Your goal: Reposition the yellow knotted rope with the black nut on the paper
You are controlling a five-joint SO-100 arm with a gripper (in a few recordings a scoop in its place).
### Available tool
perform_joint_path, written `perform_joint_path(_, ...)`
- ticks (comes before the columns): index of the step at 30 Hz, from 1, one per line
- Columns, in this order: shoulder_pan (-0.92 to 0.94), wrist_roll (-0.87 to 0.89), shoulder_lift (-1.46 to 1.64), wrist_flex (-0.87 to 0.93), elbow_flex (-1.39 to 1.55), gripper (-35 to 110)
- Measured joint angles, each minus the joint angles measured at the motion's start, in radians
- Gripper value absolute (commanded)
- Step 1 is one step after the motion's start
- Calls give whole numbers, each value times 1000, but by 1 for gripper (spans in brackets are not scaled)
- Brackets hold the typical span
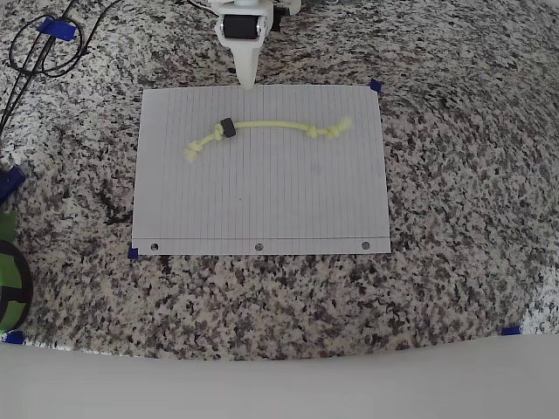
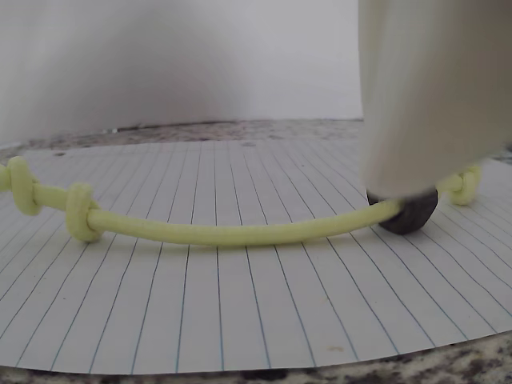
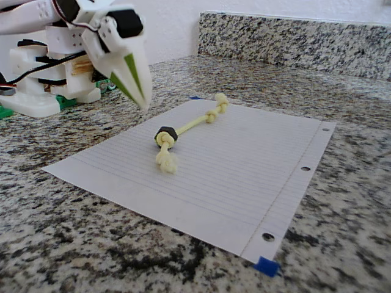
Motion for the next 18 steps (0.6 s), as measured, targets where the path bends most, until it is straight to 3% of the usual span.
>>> perform_joint_path(18, -8, 0, 29, 57, 18, 0)
